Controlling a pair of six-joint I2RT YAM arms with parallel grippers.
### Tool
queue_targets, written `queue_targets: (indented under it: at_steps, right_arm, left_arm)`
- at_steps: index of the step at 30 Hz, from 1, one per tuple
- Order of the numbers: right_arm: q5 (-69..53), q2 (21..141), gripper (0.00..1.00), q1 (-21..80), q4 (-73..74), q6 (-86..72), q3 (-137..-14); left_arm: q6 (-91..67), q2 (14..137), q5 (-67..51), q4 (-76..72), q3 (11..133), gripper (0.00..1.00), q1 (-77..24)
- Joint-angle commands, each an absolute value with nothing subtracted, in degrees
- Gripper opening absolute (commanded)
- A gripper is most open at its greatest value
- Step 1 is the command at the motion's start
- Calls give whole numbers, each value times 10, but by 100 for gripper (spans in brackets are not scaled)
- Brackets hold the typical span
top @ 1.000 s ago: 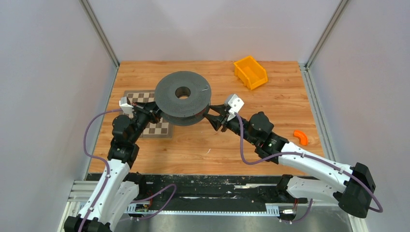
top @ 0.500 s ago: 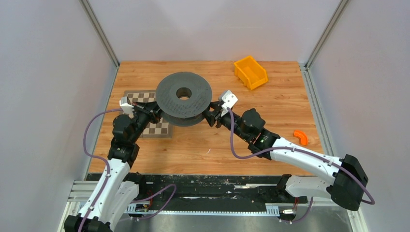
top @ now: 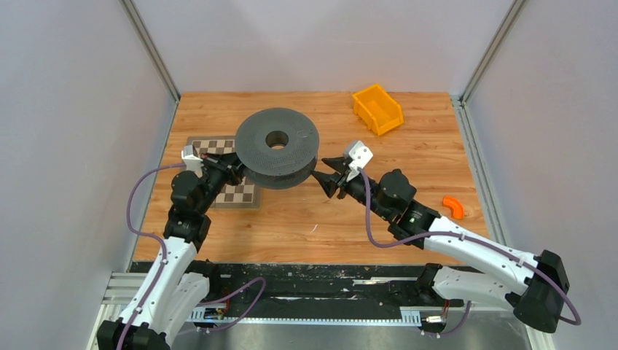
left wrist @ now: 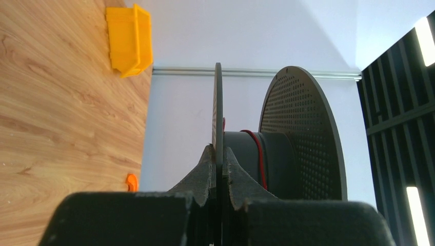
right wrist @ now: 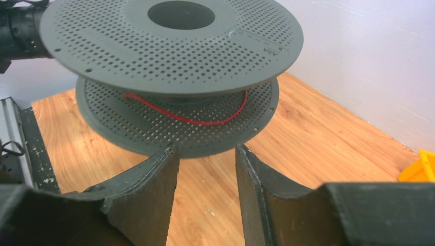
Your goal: Wrap the cables
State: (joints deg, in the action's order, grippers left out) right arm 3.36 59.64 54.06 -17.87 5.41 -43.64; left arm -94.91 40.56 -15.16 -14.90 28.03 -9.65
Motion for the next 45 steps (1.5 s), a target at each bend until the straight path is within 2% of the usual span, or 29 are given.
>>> queue_targets:
  at_steps: [1,12,20,28,32,36,45]
  right_arm:
    - [12,552,46,538,-127,41,-419]
    - [-161,392,47,538,-45,-27,-363]
    - [-127,286,51,538,-16,-37,-361]
    - [-26,269,58,539,25,-55,-367]
    - [57,268,65,538,37,-78,-357]
    - [88,258,81,539,48,-79,-352]
    - [137,221,100,539,59,-73,-335]
  left_arm:
    - [-959,408,-150,-217,303,0,-98]
    - [-843,490,-193,-227,331,0,-98]
    - [-786,614,-242,-315,349,0,-109]
    - [-774,811,-302,-421,392,0,-134]
    - [-755,885,-295,-415,425,0,-147]
    - [-746,970,-311,-423,468,0,-158]
    - [-726,1072,-343,-420,542,0,-164]
